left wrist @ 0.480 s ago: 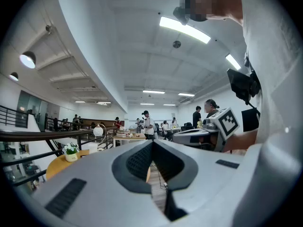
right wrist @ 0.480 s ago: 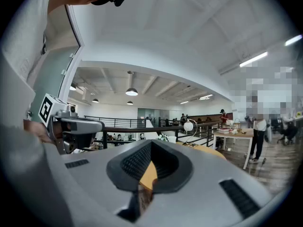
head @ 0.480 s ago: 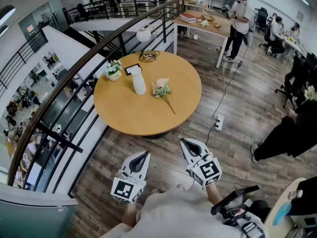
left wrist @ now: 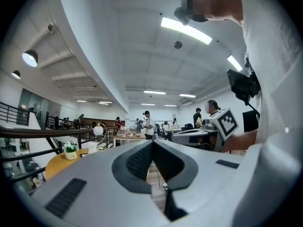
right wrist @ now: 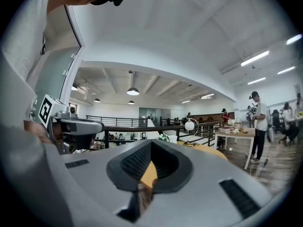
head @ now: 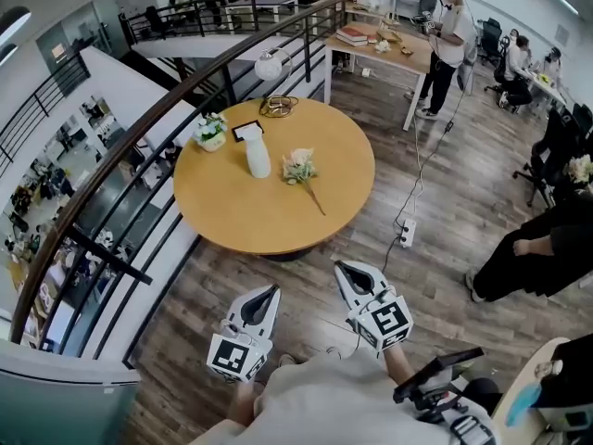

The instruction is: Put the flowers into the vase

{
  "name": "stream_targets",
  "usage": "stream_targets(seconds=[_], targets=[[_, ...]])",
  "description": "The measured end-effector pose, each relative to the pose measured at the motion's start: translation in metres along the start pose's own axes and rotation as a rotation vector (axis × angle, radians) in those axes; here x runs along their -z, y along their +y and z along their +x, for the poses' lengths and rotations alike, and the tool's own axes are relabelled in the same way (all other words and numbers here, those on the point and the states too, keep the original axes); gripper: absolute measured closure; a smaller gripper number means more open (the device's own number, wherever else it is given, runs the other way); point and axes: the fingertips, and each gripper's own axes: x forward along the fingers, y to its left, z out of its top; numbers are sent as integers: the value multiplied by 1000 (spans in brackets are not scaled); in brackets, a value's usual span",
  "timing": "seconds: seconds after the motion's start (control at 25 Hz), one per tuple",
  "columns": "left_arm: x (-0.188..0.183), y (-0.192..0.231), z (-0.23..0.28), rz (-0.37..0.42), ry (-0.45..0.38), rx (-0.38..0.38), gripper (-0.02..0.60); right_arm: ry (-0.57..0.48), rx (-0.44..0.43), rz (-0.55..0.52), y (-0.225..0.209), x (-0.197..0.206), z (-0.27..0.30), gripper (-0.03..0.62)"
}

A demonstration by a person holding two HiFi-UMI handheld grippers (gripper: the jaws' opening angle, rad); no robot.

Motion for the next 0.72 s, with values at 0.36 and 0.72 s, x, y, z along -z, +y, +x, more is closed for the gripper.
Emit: stream_targets(seconds=[0.36, 0.72], targets=[[-3, -9, 2, 14, 5, -9, 575, -32, -58, 36, 4, 0, -10, 585], [0, -29, 19, 33, 51, -36, 575, -10, -79, 72, -18, 13, -33, 585]])
